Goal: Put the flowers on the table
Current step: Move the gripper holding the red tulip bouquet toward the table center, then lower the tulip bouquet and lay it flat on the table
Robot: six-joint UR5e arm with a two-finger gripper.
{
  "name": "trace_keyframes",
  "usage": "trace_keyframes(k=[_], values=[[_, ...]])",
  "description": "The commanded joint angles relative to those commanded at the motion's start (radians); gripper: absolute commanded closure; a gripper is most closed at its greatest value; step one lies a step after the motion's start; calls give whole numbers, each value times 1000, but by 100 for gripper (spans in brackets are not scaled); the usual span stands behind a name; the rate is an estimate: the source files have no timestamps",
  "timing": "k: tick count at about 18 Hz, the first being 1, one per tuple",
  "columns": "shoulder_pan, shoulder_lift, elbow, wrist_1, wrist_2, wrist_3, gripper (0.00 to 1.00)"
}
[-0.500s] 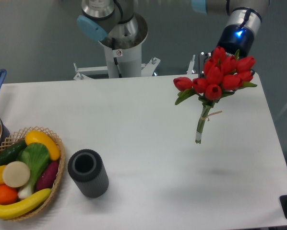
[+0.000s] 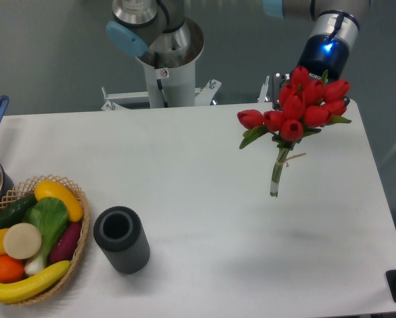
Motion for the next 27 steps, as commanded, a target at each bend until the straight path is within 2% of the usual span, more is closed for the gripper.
trace_keyframes(k=[2,7,14,19,21,24,27], values=[[-3,18,5,0,89,0,63],[-67,35,25,0,320,-2,63],[-132,34,43,-2,572,5,63],[-224,14,43,-3,778,6,63],[-236,9,38,-8,847,6,63],[-304,-41,35,-12,972,6,63],[-406,-118,37,-11,1196,8,63]])
